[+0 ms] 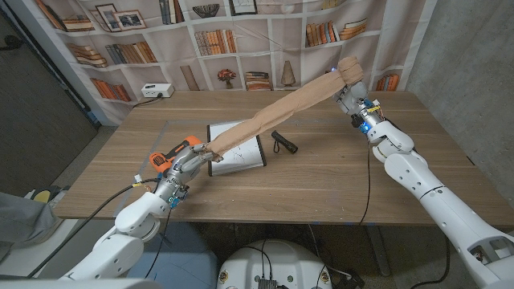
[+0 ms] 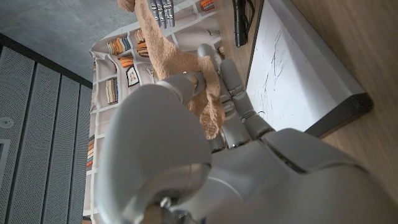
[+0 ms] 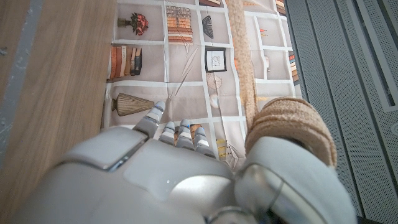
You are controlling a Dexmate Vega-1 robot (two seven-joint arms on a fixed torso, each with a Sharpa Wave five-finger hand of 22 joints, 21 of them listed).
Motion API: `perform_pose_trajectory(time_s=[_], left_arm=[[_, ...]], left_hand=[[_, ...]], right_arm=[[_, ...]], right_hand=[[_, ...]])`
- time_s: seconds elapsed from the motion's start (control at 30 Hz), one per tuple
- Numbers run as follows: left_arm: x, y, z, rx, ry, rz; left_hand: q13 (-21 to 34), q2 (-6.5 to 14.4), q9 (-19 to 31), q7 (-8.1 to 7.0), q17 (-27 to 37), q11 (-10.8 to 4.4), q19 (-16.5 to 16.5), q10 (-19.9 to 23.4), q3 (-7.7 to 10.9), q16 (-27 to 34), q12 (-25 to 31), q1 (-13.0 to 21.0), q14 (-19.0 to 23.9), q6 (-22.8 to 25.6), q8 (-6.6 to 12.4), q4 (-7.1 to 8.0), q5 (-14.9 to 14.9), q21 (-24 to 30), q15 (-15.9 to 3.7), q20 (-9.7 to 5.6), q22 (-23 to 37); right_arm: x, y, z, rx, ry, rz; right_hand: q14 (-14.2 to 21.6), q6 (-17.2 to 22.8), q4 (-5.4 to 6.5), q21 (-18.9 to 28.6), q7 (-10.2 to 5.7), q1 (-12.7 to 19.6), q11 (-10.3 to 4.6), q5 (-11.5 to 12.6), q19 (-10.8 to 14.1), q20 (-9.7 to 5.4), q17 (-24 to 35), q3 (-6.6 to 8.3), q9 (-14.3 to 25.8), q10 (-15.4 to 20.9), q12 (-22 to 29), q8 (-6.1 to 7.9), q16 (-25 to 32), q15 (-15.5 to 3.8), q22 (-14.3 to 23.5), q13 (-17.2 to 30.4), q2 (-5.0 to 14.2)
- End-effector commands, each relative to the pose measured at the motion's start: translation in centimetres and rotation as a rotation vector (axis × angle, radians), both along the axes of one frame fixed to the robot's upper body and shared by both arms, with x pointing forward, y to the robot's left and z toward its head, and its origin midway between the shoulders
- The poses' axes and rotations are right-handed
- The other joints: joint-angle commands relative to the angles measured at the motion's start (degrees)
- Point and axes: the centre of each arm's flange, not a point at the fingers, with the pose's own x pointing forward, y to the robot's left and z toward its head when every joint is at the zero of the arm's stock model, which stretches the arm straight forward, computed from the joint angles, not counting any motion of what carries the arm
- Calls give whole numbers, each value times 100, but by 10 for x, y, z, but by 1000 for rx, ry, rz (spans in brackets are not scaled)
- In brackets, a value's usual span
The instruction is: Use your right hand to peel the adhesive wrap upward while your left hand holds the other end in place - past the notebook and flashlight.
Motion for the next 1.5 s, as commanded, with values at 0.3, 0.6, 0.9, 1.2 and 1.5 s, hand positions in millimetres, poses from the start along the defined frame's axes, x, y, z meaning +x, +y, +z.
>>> perform_pose_trajectory(time_s=[0.3,0.6,0.9,1.2,1.5], left_arm=[[-14,5,-13,28,47,37],[-22,9,-16,30,55,57],[-29,12,-21,32,68,73],[-32,11,-22,34,67,75],[-33,9,-22,32,68,79]], left_hand=[[29,137,17,9,13,-147,-32,155,101,32,-40,79,374,39,-32,-58,24,38,-383,-26,1],[27,137,19,13,10,-128,-39,167,101,35,-64,70,373,47,-45,-56,19,48,-384,-29,1],[47,140,14,12,-1,-125,-50,171,106,33,-77,65,371,63,-60,-58,16,51,-383,-30,-1],[68,140,36,4,-1,-142,-56,171,109,38,-88,64,373,60,-65,-60,13,58,-381,-40,0],[71,145,38,6,12,-141,-56,178,110,43,-105,56,359,60,-79,-56,11,69,-381,-36,2]], right_arm=[[3,-21,3,-3,13,-23],[7,-32,6,9,23,-37],[4,-42,8,9,21,-56],[4,-44,7,17,21,-57],[5,-45,7,19,20,-50]], right_hand=[[-49,38,75,30,37,-120,38,-26,-41,16,37,-13,2,10,32,38,34,12,17,0,8],[-49,35,95,33,41,-168,38,-30,-42,13,41,-27,0,10,33,36,39,17,17,-2,12],[-45,35,108,36,45,-206,40,-33,-40,11,42,-41,-1,21,38,36,44,18,17,-5,7],[-43,34,109,39,43,-226,37,-35,-36,8,40,-53,-3,30,42,35,44,17,16,-7,-5],[-30,32,105,42,41,-237,39,-35,-32,10,34,-61,-4,36,44,34,48,16,16,-9,-16]])
